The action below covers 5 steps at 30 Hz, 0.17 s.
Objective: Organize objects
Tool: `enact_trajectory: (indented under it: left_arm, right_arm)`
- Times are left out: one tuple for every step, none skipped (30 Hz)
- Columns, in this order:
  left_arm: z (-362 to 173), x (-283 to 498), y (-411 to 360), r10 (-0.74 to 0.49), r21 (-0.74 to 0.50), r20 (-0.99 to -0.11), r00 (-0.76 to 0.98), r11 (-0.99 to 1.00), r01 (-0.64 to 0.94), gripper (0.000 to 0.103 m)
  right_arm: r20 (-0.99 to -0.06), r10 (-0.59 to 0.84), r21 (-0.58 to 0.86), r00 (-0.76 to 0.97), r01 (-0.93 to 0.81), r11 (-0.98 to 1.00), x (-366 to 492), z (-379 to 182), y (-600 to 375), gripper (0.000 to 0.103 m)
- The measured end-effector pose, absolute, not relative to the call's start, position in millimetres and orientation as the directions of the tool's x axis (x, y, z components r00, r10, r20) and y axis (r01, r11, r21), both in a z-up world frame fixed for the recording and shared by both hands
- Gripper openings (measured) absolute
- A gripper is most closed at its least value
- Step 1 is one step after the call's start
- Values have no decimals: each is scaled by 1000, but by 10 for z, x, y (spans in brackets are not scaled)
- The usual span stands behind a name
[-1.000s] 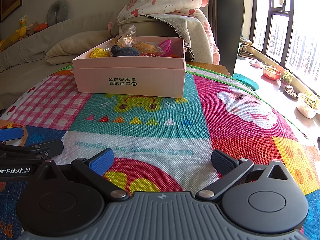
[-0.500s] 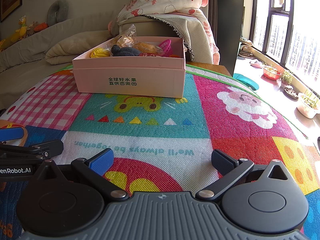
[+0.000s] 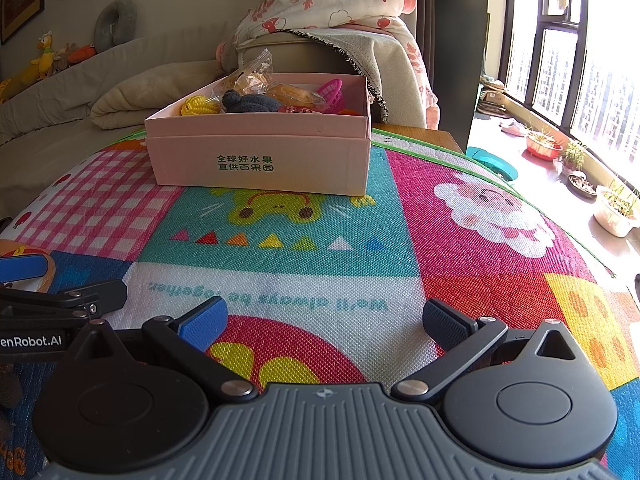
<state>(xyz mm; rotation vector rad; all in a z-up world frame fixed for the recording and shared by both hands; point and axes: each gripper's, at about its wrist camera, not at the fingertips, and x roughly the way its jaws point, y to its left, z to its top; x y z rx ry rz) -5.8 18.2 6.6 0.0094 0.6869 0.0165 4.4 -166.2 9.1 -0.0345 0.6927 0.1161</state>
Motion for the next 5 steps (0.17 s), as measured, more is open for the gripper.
enact_trajectory:
  left_arm:
    - [67, -57, 184, 18, 14, -634, 773, 1000, -12, 103]
    - [68, -58, 182, 18, 13, -634, 773, 1000, -12, 103]
    - [67, -58, 181, 18, 14, -634, 773, 1000, -12, 103]
    - [67, -57, 182, 19, 14, -634, 773, 1000, -12, 103]
    - [67, -58, 184, 18, 13, -634, 773, 1000, -12, 103]
  right_arm:
    - [-639, 95, 7, 763, -118, 993, 44, 91, -1662, 103]
    - [-639, 95, 7, 763, -118, 993, 44, 91, -1663, 103]
    - [-639, 96, 7, 763, -118, 993, 44, 91, -1663, 103]
    - [-639, 96, 7, 763, -118, 993, 44, 91, -1663, 103]
    - [-639, 96, 7, 763, -118, 993, 44, 91, -1663, 103]
